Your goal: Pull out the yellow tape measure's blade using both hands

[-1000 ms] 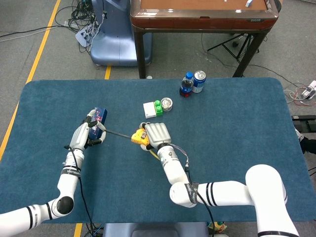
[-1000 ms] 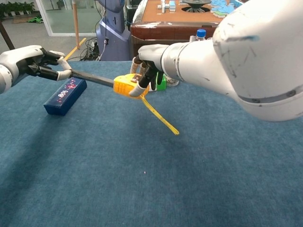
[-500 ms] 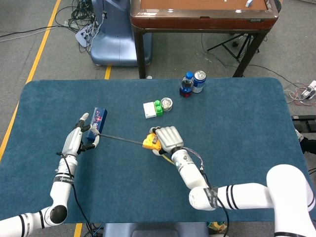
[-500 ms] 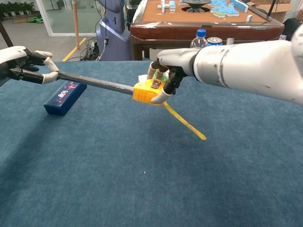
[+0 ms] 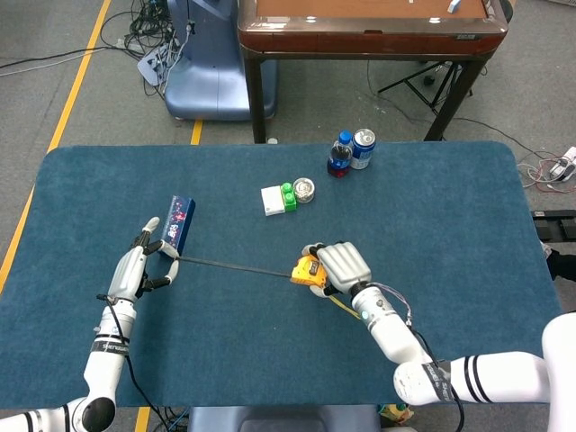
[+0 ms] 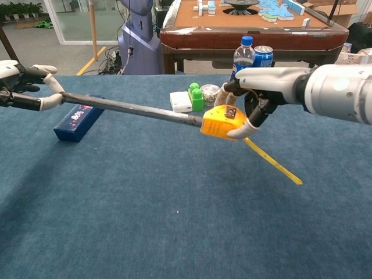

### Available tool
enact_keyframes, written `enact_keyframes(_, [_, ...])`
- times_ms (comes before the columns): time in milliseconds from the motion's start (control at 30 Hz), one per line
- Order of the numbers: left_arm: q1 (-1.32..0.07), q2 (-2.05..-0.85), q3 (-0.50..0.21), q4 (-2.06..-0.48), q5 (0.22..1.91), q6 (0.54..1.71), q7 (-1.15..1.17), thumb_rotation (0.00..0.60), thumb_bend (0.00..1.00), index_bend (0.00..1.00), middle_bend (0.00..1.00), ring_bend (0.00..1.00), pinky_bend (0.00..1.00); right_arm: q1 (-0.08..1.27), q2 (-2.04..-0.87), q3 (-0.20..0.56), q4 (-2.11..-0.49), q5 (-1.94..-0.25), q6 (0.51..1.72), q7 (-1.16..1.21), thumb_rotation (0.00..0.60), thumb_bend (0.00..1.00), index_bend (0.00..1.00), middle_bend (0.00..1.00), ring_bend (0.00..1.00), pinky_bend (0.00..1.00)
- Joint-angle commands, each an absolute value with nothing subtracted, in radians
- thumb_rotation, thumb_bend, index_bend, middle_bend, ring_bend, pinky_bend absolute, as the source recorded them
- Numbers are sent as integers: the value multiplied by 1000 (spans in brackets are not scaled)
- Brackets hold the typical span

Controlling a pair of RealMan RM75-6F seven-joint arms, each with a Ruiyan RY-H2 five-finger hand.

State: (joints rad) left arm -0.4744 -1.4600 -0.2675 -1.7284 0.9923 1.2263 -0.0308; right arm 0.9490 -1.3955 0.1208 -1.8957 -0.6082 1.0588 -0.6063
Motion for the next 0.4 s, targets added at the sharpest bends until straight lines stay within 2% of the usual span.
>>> enact_keyframes(33, [-464, -1459, -264, -1738, 1005, 1240, -27, 600, 502, 489, 0, 0, 0, 904, -1363, 85, -1923, -674, 1072, -566, 600, 808, 601, 616, 514, 308])
enact_keyframes(400, [-447, -1462, -261, -1746, 1021, 1251, -19, 600, 502, 487, 0, 0, 0, 859, -1332, 62, -1927, -740, 1060, -526, 600, 808, 604, 618, 518, 308])
